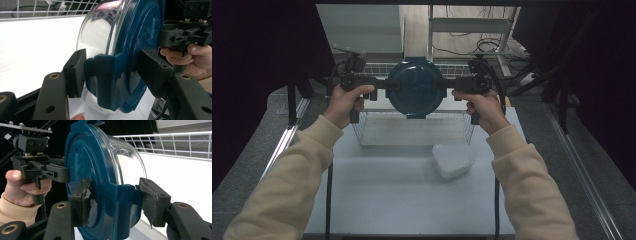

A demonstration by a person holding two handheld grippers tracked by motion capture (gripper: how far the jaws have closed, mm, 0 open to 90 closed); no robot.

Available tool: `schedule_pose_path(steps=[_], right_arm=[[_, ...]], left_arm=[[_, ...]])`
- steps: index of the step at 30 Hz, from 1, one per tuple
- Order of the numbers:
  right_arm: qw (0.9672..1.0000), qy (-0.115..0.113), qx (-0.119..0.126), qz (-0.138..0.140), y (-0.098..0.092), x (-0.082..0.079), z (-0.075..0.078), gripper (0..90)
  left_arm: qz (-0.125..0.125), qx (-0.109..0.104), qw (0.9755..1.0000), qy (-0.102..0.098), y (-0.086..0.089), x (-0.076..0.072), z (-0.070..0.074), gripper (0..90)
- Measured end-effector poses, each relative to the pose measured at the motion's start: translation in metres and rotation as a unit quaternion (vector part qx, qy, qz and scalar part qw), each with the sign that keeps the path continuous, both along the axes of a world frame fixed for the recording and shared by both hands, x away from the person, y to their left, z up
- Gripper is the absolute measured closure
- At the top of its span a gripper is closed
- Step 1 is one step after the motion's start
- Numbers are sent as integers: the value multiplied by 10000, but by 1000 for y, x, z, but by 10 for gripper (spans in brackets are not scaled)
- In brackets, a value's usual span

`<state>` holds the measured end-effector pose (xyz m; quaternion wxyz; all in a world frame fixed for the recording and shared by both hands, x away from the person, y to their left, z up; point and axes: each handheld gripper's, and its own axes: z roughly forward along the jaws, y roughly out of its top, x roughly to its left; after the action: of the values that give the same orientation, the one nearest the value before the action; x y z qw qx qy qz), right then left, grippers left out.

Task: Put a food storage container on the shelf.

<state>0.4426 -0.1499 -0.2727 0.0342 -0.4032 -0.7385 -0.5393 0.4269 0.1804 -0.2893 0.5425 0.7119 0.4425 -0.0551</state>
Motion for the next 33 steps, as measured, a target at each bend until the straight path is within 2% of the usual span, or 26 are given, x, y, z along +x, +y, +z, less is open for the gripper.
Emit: schedule_pose_path(steps=[5,8,11,16,24,31,33], right_arm=[[10000,20,36,-4,1,14,1,448],[9999,117,58,5,2,27,-1,448],[9999,148,76,9,2,32,-2,448],[9995,276,102,-65,2,44,-7,448],[9986,511,89,-102,2,53,-17,447],[9981,583,148,-105,1,56,-20,446],[9979,605,160,-149,2,56,-20,445]], left_arm=[[23,-8,10000,70,1,12,1,411],[4,23,9999,146,2,25,0,411],[6,23,9999,159,2,30,-1,411],[58,-50,9994,326,2,44,-7,409],[57,-43,9985,541,3,50,-15,408],[102,-41,9983,569,1,50,-16,408],[119,-107,9980,617,2,52,-18,408]])
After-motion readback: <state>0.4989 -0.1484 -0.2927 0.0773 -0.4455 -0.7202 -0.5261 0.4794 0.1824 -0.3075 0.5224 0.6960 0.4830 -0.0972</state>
